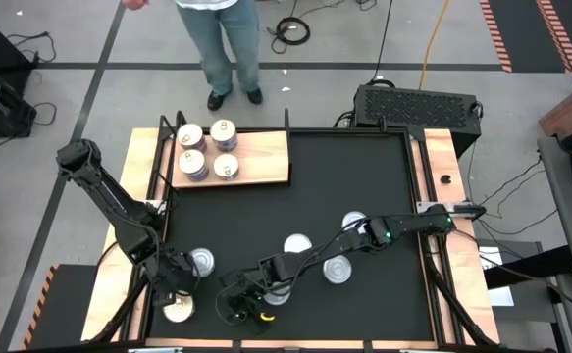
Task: Stack canned seafood by type on shelf
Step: Stack the blue and pink tuna can on the top of the blue and pink tuna can on the shelf
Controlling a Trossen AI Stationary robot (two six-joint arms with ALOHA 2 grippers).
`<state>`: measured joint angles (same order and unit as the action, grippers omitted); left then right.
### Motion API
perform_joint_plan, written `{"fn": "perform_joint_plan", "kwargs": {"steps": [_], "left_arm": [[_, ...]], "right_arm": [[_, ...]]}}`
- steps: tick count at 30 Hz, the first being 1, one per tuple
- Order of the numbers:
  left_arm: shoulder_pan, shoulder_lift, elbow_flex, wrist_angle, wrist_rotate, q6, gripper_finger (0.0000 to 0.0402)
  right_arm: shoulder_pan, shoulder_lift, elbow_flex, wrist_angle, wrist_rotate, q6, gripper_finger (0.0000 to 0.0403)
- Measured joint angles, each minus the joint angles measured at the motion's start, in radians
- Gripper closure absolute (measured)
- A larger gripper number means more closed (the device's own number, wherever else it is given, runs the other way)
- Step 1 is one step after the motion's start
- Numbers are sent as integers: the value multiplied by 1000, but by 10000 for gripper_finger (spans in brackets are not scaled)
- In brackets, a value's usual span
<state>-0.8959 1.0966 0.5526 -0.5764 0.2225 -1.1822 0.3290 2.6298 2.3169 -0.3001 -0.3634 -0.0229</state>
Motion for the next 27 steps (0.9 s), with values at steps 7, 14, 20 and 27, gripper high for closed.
{"fn": "perform_joint_plan", "kwargs": {"steps": [7, 14, 20, 27], "left_arm": [[12, -93, 0, -49, -23, -34, 401], [56, -122, 1, -77, -56, -12, 401], [65, -88, 1, -155, -55, -17, 400], [66, -60, 2, -155, -38, -66, 350]], "right_arm": [[-1, -17, -1, -107, 49, -44, 403], [-14, -19, -1, -197, 49, -48, 403], [-8, -19, -1, -231, 49, -38, 403], [16, -19, -1, -230, 43, -38, 403]]}}
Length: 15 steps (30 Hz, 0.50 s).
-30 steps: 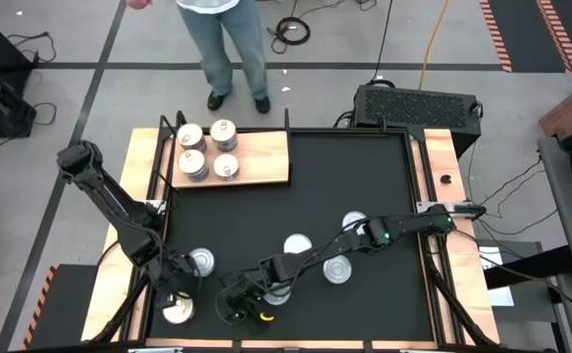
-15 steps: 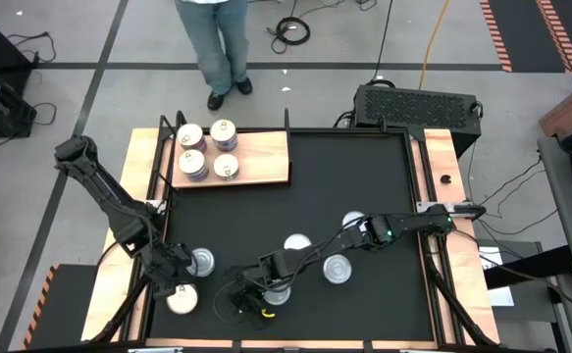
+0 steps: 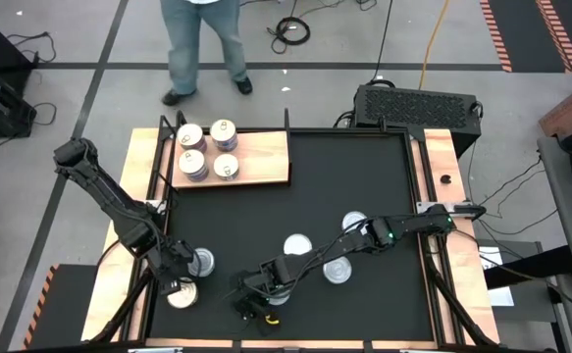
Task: Stack canned seafood by type on shelf
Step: Stack the blue and pink tuna can on the top of the blue and pink tuna can on the shelf
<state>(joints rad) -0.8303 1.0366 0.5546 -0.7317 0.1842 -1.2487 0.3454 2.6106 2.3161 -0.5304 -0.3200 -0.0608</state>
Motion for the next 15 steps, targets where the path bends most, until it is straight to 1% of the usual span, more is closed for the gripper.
{"fn": "perform_joint_plan", "kwargs": {"steps": [4, 8, 12, 15], "left_arm": [[0, -5, 1, -1, 2, -21, 309], [0, -5, 1, 1, 2, -27, 277], [0, -5, 1, -27, -3, -27, 260], [0, -5, -9, 5, -20, -28, 256]], "right_arm": [[-1, 0, 0, 1, 2, 4, 403], [-1, 0, 0, 0, 4, 11, 403], [-1, 0, 0, 0, 3, 11, 403], [-1, 0, 0, -1, 3, 11, 403]]}}
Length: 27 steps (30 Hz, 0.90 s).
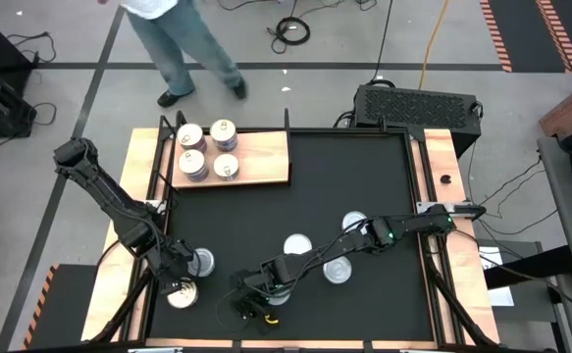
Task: Stack canned seafood by type on shelf
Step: Stack the blue and pink tuna can on the top of the blue and pink tuna can on the shelf
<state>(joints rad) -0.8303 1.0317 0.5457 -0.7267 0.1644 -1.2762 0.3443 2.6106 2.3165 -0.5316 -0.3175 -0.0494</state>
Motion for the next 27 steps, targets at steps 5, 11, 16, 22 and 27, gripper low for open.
{"fn": "perform_joint_plan", "kwargs": {"steps": [5, 11, 16, 22, 27], "left_arm": [[0, 0, -53, 110, 12, -2, 255], [0, -2, -68, 109, 22, 4, 255], [0, -2, -69, 106, 22, 47, 262], [0, -1, -70, 104, 37, 81, 316], [0, -2, -70, 101, 45, 97, 389]], "right_arm": [[0, 0, 1, -13, -2, 0, 403], [0, 0, 1, -13, -2, 0, 403], [0, 0, 1, -13, -2, 0, 403], [0, 0, 1, -13, -2, 0, 403], [0, 0, 1, -15, -2, 0, 403]]}}
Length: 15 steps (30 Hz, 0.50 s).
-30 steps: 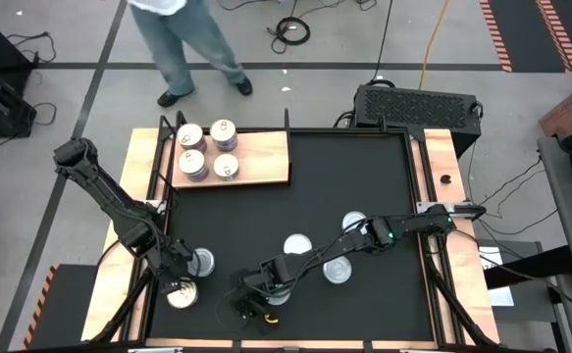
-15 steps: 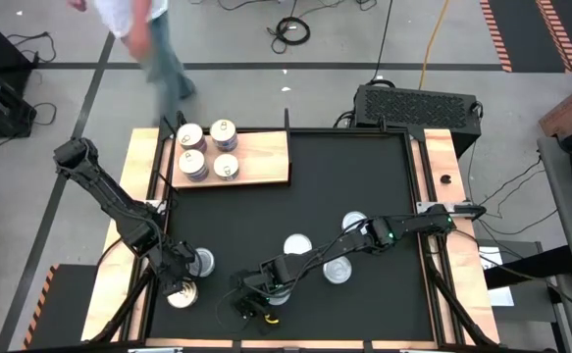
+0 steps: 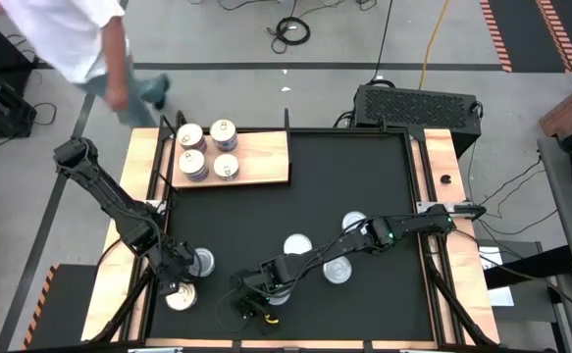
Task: Stack canned seafood by type on shelf
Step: Stack the blue and pink tuna can on the top of the blue and pink tuna can on the shelf
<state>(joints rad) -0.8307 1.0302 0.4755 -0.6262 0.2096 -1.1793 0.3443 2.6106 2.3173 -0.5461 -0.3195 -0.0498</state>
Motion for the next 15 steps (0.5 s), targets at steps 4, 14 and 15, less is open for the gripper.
{"fn": "perform_joint_plan", "kwargs": {"steps": [4, 14, 15], "left_arm": [[0, 0, 0, 0, 1, 8, 395], [0, -27, -5, 10, 32, 7, 400], [1, -36, -5, 7, 32, 7, 401]], "right_arm": [[0, 0, 0, -4, 0, 0, 403], [-7, 0, 0, -5, 0, -18, 403], [-9, 0, 0, -5, 0, -18, 403]]}}
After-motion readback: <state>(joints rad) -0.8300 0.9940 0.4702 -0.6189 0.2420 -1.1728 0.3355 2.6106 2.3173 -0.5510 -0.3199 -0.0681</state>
